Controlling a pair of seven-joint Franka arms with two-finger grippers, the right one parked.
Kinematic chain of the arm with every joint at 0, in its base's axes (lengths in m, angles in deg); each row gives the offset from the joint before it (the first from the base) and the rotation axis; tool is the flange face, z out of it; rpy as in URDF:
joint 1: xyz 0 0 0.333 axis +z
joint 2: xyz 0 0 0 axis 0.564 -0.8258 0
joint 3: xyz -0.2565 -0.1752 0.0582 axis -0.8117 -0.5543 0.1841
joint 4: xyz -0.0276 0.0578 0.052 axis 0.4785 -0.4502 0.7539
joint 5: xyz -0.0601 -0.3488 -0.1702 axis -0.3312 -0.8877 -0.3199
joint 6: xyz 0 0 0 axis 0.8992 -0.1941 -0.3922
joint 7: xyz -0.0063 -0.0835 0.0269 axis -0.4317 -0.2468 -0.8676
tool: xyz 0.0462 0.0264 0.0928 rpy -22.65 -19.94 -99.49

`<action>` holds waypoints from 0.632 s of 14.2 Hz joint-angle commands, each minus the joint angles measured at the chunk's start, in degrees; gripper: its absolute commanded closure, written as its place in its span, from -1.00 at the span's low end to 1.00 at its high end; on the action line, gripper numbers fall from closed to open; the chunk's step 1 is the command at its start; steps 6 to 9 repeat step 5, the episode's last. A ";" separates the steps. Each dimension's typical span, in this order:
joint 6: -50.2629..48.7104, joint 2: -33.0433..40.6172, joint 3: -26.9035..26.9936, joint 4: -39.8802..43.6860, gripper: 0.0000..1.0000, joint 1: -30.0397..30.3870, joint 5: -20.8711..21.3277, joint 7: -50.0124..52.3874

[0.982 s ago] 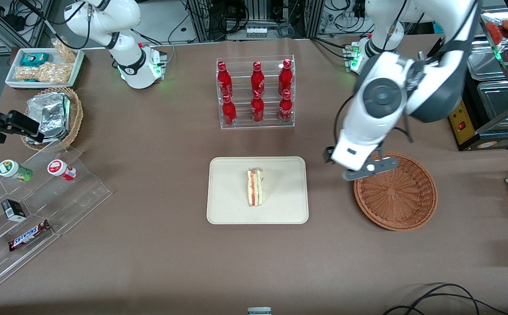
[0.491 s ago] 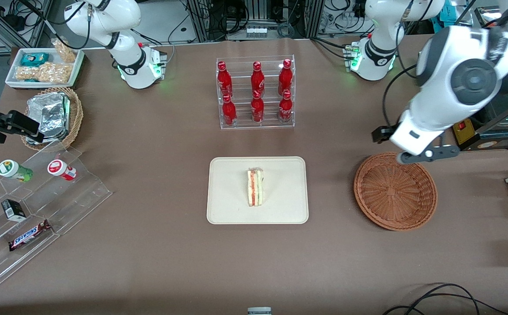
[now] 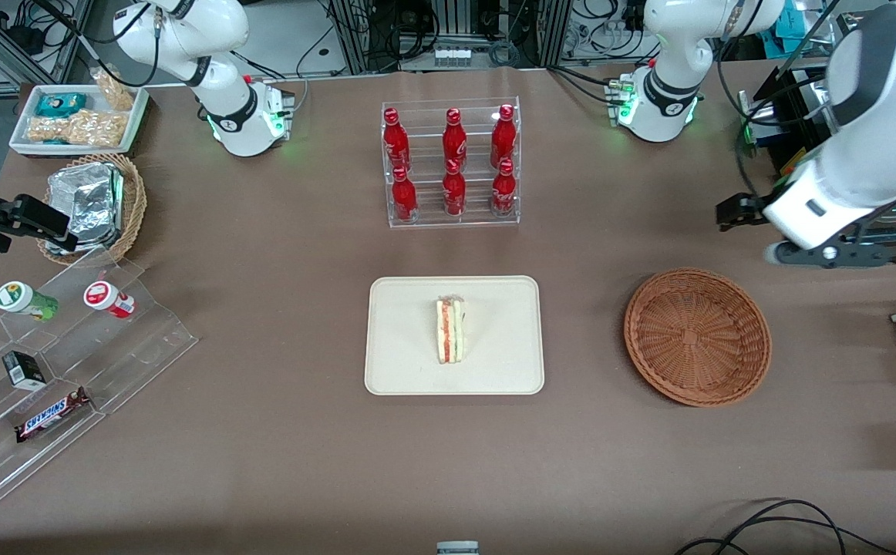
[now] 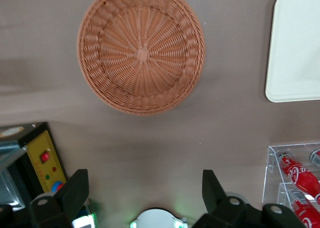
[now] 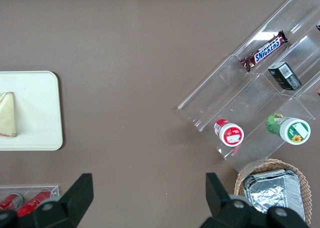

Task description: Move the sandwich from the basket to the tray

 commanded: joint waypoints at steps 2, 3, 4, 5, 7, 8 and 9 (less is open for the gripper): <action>-0.79 0.33 1.41 2.64 -1.00 -0.06 0.03 -2.54; -0.78 0.33 1.41 3.34 -1.00 -0.06 -0.06 -2.54; -1.39 0.42 1.76 4.13 -1.00 0.03 -0.15 -2.45; -1.57 0.59 2.29 4.14 -1.00 0.03 -0.23 -2.28; -1.57 0.59 2.29 4.14 -1.00 0.03 -0.23 -2.28; -1.57 0.59 2.29 4.14 -1.00 0.03 -0.23 -2.28; -1.57 0.59 2.29 4.14 -1.00 0.03 -0.23 -2.28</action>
